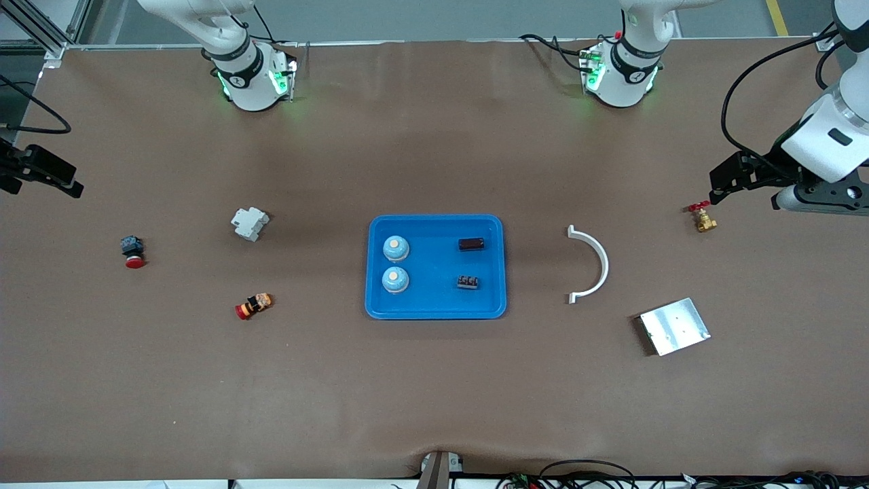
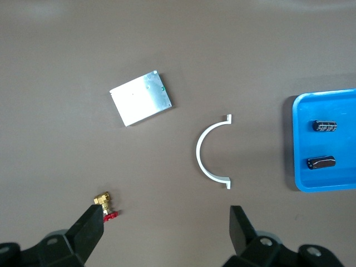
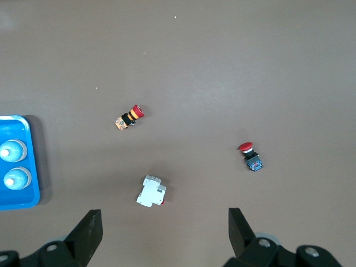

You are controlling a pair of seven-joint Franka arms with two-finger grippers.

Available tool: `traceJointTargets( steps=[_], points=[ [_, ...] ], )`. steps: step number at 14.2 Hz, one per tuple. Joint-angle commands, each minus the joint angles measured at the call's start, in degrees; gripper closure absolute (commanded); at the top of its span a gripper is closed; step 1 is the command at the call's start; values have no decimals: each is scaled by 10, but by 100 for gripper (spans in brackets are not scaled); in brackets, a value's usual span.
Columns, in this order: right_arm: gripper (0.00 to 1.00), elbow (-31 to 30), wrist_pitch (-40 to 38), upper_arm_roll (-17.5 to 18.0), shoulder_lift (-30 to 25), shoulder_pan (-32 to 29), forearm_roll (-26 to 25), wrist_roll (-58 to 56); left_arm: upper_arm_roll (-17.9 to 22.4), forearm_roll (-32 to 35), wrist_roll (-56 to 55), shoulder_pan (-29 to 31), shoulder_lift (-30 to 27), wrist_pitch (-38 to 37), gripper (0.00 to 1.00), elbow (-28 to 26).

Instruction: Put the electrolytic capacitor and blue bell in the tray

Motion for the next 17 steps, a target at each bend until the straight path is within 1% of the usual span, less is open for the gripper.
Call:
traceJointTargets(
  steps=[1,6,17],
  points=[
    [0,5,-1,-1,3,0,1,7,-4,-10,4,5,-3,-3,0,-3],
    [0,5,-3,-2,3,-2,11,8,-5,-10,8,3,-3,-5,0,2],
    [0,4,-6,-2,3,-2,12,8,-6,-9,11,5,-2,-6,0,-1]
  ],
)
